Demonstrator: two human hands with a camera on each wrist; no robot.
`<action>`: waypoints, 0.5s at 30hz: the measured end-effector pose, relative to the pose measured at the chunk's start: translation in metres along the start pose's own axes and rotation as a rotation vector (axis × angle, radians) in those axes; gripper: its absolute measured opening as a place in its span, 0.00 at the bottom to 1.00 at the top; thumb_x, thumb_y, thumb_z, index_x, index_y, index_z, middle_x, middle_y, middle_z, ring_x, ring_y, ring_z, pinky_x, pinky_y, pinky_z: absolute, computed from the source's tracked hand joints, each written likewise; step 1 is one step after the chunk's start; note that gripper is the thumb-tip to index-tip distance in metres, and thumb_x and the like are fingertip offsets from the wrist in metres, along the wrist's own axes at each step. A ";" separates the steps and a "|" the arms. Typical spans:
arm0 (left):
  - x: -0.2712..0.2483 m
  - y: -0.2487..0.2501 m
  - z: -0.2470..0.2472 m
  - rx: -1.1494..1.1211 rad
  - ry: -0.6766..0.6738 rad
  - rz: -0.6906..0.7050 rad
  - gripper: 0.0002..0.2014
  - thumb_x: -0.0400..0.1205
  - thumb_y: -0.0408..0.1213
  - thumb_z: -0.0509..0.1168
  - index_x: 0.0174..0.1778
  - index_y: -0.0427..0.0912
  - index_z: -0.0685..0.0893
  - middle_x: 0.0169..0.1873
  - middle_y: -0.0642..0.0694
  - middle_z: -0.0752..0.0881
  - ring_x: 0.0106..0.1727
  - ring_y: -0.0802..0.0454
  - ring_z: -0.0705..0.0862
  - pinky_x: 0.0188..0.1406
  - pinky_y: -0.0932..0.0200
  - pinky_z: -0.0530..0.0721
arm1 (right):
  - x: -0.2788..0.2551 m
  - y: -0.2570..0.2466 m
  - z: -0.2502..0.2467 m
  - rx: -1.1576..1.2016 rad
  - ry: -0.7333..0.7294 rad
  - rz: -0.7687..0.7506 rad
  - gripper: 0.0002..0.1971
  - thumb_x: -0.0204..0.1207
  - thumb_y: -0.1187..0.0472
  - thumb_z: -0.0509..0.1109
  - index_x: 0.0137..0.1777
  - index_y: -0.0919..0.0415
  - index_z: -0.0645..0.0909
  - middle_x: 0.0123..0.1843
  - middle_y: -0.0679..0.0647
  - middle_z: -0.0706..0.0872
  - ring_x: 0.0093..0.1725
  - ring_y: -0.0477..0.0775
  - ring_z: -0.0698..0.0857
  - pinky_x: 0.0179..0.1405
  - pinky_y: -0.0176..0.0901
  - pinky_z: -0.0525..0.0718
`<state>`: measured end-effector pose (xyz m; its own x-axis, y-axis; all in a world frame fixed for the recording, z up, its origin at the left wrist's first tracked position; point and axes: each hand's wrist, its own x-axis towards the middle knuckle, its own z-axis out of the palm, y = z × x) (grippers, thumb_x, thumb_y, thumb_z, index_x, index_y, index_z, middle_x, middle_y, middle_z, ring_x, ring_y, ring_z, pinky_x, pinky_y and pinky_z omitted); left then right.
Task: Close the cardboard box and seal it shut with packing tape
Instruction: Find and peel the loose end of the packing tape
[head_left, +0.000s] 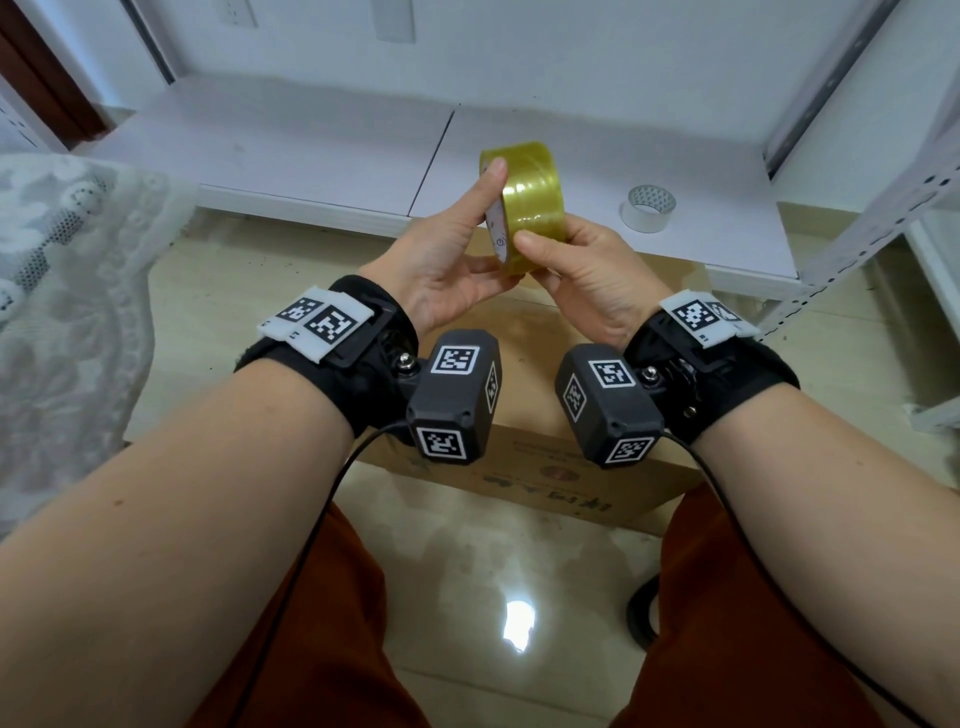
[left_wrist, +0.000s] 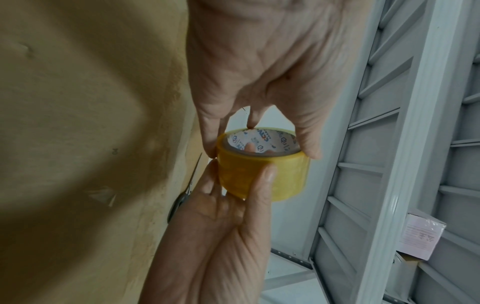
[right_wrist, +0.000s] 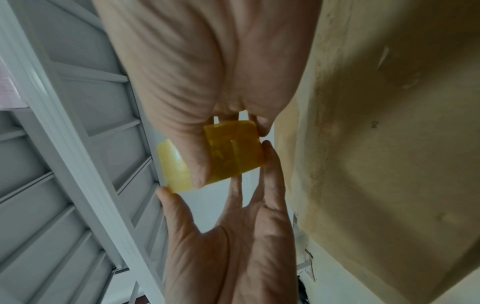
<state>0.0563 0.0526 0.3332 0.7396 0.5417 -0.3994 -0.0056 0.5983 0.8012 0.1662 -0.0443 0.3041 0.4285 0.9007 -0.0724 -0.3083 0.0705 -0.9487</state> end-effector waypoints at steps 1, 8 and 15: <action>0.000 0.000 0.000 0.001 0.004 0.003 0.29 0.77 0.49 0.73 0.67 0.33 0.78 0.57 0.32 0.87 0.56 0.35 0.88 0.59 0.41 0.86 | -0.001 -0.001 0.000 -0.005 0.000 0.011 0.12 0.70 0.67 0.74 0.55 0.64 0.83 0.52 0.58 0.86 0.55 0.53 0.83 0.68 0.45 0.78; -0.001 -0.006 0.004 0.040 -0.038 0.007 0.23 0.80 0.49 0.70 0.63 0.35 0.82 0.57 0.34 0.87 0.60 0.39 0.87 0.61 0.46 0.86 | -0.001 0.000 0.007 -0.044 0.033 0.098 0.09 0.67 0.66 0.69 0.45 0.54 0.80 0.47 0.51 0.82 0.52 0.50 0.79 0.60 0.48 0.69; -0.003 -0.006 0.007 0.039 -0.051 0.048 0.19 0.81 0.48 0.69 0.57 0.35 0.83 0.56 0.33 0.88 0.60 0.40 0.87 0.62 0.45 0.85 | -0.001 0.001 0.010 0.021 0.048 0.035 0.10 0.69 0.72 0.65 0.46 0.57 0.79 0.48 0.56 0.79 0.52 0.53 0.76 0.57 0.43 0.74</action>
<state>0.0587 0.0436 0.3328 0.7726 0.5378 -0.3374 -0.0164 0.5481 0.8363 0.1572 -0.0413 0.3067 0.4571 0.8812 -0.1209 -0.3418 0.0486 -0.9385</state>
